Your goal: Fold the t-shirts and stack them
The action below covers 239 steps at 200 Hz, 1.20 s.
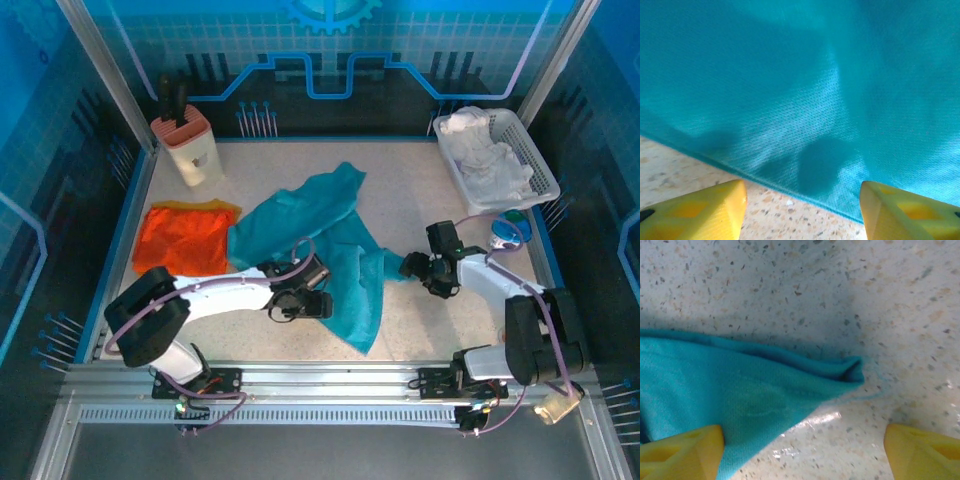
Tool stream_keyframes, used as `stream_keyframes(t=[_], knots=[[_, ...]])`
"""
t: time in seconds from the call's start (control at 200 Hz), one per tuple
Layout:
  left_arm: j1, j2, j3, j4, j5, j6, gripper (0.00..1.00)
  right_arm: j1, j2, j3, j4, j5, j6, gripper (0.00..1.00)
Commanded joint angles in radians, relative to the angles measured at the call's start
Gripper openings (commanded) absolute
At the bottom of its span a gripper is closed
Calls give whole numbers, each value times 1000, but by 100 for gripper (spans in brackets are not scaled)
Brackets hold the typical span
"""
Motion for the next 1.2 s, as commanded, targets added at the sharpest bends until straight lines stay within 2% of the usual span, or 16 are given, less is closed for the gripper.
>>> stream_keyframes(t=[0.0, 0.145, 0.245, 0.375, 0.465, 0.59, 0.66, 0.76, 0.81, 0.856, 0.881, 0.911, 0.936, 1.006, 1.051, 1.191], knots=[[-9, 61, 16, 61, 11, -40, 63, -18, 53, 6, 106, -65, 30, 80], [-5, 139, 92, 31, -15, 10, 59, -24, 114, 53, 157, -34, 12, 67], [9, 164, 121, 36, -6, 17, 45, -36, 151, 116, 168, 9, -13, 46], [23, 180, 145, 32, 11, 34, 27, -44, 194, 270, 126, 37, -72, 12], [23, 180, 158, 32, 22, 43, 14, -45, 216, 390, 81, 57, -118, 0], [23, 189, 184, 48, 61, 49, 3, -43, 251, 546, 63, 57, -198, 0], [23, 201, 210, 42, 82, 54, 2, -43, 259, 589, 93, 77, -230, 0], [21, 208, 241, 51, 113, 46, 2, -46, 258, 582, 176, 184, -265, 0], [16, 212, 256, 65, 130, 35, 2, -57, 263, 585, 176, 234, -259, 9], [10, 217, 272, 81, 144, 27, 2, -75, 267, 591, 152, 246, -236, 30], [4, 223, 281, 87, 150, 24, 6, -86, 267, 593, 139, 249, -223, 42], [-2, 231, 294, 94, 158, 24, 15, -98, 266, 592, 118, 247, -205, 50], [-5, 239, 305, 95, 167, 24, 22, -105, 261, 590, 107, 247, -197, 53], [-6, 258, 339, 83, 196, 39, 34, -108, 237, 581, 69, 266, -183, 57], [-2, 263, 363, 51, 201, 57, 42, -107, 215, 575, 49, 269, -183, 63], [65, 199, 373, -36, 202, 129, 49, -104, 149, 563, -21, 165, -223, 81]])
